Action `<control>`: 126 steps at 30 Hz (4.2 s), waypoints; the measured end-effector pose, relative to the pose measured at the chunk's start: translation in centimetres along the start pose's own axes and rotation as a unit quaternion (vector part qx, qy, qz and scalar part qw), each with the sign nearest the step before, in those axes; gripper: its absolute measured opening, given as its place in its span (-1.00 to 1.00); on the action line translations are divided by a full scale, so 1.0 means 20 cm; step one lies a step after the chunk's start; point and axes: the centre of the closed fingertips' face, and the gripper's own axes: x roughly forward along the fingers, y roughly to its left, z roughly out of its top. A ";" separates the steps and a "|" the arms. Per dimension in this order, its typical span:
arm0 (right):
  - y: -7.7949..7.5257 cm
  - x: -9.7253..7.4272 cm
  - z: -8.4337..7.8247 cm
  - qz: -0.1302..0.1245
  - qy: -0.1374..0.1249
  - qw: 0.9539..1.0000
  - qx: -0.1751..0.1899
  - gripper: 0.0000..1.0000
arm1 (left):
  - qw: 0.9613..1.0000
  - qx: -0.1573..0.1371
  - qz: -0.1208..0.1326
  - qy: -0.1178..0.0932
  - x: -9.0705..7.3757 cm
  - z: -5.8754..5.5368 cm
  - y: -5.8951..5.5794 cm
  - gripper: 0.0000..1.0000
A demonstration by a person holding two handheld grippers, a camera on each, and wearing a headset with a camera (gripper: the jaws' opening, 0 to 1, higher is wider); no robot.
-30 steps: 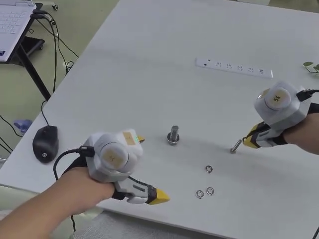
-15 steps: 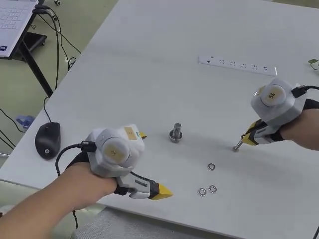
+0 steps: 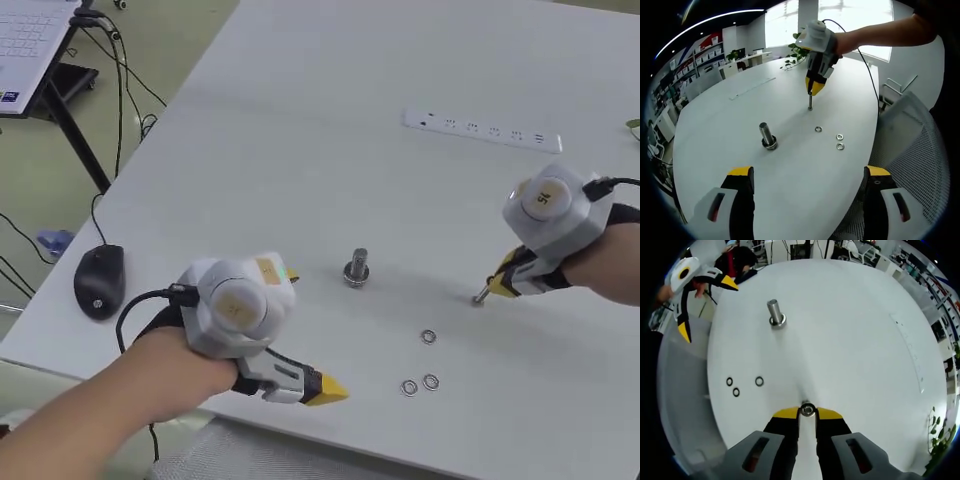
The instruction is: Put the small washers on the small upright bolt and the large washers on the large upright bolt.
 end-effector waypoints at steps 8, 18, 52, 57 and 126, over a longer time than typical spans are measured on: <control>0.01 0.04 -0.01 0.001 0.006 1.000 -0.010 -0.76 | 1.000 -0.002 -0.001 -0.002 -0.01 0.01 0.00 0.81; 0.01 0.10 -0.02 0.002 0.017 1.000 -0.023 -0.76 | 1.000 0.001 0.000 0.001 -0.01 0.00 0.01 0.81; 0.02 0.23 -0.05 0.017 0.034 0.999 -0.022 -0.75 | 1.000 -0.004 -0.004 0.005 -0.01 -0.01 0.02 0.77; 0.02 0.23 -0.06 0.017 0.033 0.999 -0.023 -0.74 | 1.000 -0.003 -0.005 0.005 -0.01 0.00 0.02 0.76; 0.25 0.10 0.19 0.046 -0.014 0.993 -0.104 -0.47 | 1.000 0.002 0.005 -0.007 -0.06 0.04 -0.01 0.86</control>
